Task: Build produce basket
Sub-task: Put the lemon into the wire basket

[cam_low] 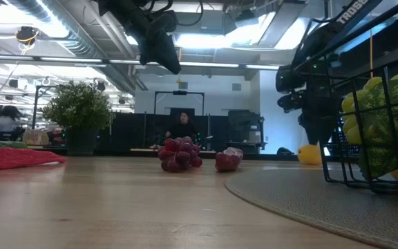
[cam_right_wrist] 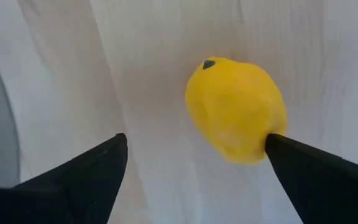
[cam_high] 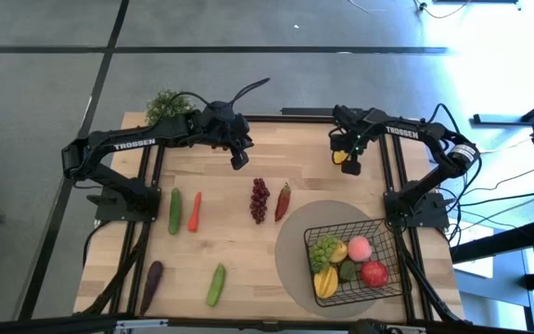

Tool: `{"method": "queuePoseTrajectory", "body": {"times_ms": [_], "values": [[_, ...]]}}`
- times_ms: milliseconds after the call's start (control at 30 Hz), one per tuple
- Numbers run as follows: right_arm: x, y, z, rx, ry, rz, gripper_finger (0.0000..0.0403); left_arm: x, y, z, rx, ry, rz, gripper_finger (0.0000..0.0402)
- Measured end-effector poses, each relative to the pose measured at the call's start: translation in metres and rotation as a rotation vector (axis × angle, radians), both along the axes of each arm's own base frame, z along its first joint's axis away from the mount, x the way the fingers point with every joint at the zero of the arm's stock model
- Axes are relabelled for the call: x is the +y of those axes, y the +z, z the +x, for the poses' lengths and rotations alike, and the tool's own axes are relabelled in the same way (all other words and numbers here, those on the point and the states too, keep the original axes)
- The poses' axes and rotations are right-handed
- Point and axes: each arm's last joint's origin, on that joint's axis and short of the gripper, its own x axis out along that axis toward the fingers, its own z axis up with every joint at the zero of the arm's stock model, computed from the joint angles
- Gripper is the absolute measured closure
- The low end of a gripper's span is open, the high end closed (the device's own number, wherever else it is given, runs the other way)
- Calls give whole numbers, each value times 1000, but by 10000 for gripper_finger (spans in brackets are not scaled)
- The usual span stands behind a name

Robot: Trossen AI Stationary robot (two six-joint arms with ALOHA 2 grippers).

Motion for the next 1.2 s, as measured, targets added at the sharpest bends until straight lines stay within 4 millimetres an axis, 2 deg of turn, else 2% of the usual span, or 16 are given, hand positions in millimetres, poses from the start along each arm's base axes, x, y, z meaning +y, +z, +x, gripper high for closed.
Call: {"method": "queuePoseTrajectory", "body": {"times_ms": [700,1200], "values": [[-6,3,7,-62,32,-56,19,0,0,0,0,0,0,341],[1,-34,0,-121,97,-139,21,0,0,0,0,0,0,341]]}}
